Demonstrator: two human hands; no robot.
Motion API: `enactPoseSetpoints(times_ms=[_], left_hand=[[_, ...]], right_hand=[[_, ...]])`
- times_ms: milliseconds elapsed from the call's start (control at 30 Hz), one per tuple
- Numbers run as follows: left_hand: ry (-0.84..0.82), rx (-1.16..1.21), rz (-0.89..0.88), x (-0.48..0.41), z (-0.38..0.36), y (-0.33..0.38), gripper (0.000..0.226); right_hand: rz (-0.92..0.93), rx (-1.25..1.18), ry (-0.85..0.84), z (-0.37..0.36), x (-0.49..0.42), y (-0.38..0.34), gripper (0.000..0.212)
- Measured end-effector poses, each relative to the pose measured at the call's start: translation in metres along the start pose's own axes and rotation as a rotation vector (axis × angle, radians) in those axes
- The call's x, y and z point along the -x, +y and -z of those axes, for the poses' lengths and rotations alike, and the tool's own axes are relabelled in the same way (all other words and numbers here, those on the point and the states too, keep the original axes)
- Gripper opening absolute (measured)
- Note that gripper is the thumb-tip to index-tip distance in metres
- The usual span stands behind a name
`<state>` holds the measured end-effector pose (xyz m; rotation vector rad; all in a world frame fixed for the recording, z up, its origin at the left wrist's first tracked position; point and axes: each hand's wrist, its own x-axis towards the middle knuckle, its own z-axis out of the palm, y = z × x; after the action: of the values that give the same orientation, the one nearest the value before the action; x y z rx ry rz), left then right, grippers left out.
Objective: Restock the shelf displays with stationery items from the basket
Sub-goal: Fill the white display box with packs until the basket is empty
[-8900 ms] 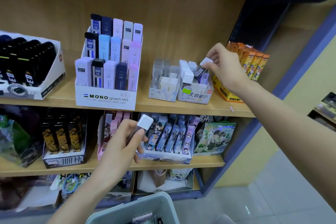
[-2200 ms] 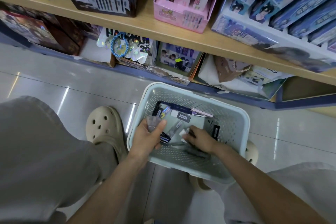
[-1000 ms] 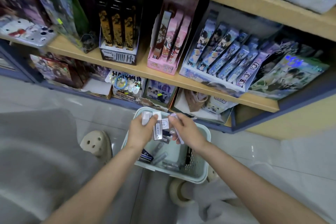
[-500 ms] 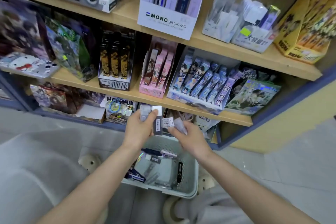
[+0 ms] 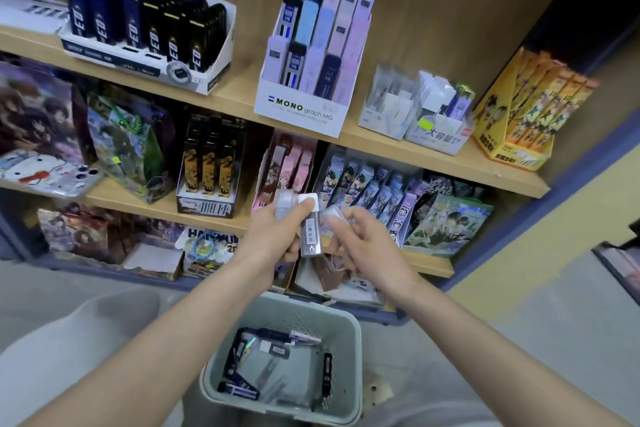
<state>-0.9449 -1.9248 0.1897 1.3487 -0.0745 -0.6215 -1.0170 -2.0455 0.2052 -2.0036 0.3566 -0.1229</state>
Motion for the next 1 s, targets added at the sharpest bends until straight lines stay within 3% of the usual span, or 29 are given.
enactPoseSetpoints(times_ms=[233, 367, 633, 800, 900, 1000], left_hand=[[-0.069, 0.141, 0.035, -0.003, -0.007, 0.017, 0.017], [-0.035, 0.172, 0.018, -0.015, -0.004, 0.022, 0.02], [-0.034, 0.073, -0.082, -0.033, -0.003, 0.036, 0.016], [-0.027, 0.112, -0.038, -0.038, -0.003, 0.037, 0.017], [-0.039, 0.148, -0.003, -0.038, -0.004, 0.038, 0.015], [-0.043, 0.168, -0.012, -0.038, 0.0, 0.041, 0.015]], right_hand=[[0.056, 0.222, 0.065, -0.003, -0.015, -0.02, 0.029], [0.019, 0.2, -0.002, 0.0, -0.021, -0.031, 0.027], [0.064, 0.054, 0.061, 0.01, -0.033, -0.042, 0.03], [0.117, 0.038, 0.102, 0.006, -0.037, -0.044, 0.024], [0.152, 0.173, 0.151, 0.002, -0.041, -0.045, 0.027], [0.208, 0.458, 0.2, 0.004, -0.045, -0.047, 0.032]])
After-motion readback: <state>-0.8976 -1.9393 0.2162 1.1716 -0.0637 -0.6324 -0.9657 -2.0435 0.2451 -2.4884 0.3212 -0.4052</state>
